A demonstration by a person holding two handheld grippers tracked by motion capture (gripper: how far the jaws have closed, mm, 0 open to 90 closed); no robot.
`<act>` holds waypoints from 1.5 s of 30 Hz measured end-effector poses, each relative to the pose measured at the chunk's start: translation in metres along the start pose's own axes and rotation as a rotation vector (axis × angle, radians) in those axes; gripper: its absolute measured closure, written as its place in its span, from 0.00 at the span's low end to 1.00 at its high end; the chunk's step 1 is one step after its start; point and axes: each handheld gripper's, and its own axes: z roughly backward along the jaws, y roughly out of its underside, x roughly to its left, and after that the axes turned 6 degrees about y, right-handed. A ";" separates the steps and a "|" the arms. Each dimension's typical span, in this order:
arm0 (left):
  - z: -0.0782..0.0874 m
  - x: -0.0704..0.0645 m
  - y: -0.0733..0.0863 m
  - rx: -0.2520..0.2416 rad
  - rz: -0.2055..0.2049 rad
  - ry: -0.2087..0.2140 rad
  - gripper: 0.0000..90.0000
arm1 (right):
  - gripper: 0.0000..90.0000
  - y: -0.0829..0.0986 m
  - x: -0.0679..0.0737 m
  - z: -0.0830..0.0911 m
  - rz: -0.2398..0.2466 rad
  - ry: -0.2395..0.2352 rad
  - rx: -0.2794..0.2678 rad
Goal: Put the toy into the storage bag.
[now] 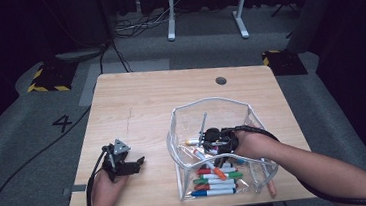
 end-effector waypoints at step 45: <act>0.000 0.000 0.000 -0.002 0.001 0.000 0.24 | 0.59 0.212 0.000 0.128 -0.452 0.274 -0.696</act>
